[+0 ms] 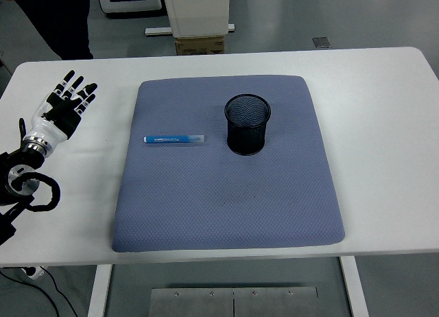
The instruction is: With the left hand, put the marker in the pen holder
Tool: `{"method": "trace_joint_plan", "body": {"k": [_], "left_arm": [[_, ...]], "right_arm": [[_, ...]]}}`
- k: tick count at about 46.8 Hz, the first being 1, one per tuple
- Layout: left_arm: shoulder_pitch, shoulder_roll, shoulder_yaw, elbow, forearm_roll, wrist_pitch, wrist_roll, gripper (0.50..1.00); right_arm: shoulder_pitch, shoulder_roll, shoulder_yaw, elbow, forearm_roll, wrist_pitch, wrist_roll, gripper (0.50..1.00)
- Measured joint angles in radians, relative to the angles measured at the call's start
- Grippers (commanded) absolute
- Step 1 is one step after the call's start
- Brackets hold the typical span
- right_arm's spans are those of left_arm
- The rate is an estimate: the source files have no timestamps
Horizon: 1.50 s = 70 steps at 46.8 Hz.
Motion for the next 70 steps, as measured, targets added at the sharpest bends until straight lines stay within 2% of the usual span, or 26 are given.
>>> {"method": "trace_joint_plan", "body": {"k": [44, 50, 59, 64, 70], "left_arm": [[-0.039, -0.013, -0.017, 0.009, 0.01, 0.001, -0.005, 1.0], [-0.032, -0.033, -0.018, 0.007, 0.01, -0.003, -0.01, 1.0], [-0.047, -0.014, -0.002, 0.009, 0.019, -0.014, -0.03, 1.0], [-0.067, -0.007, 0.032, 0.008, 0.019, -0.014, -0.031, 1.0], [-0.17, 0.022, 0.208, 0.006, 0.017, -0.013, -0.033, 1.0]], "right_arm": [[0.0, 0.0, 0.0, 0.0, 0.0, 0.0, 0.0, 1.0], [0.0, 0.0, 0.0, 0.0, 0.0, 0.0, 0.001, 1.0], [0.0, 0.0, 0.0, 0.0, 0.0, 0.0, 0.001, 1.0], [0.0, 0.0, 0.0, 0.0, 0.0, 0.0, 0.0, 1.0], [0.0, -0.001, 0.0, 0.0, 0.0, 0.0, 0.001, 1.0]]}}
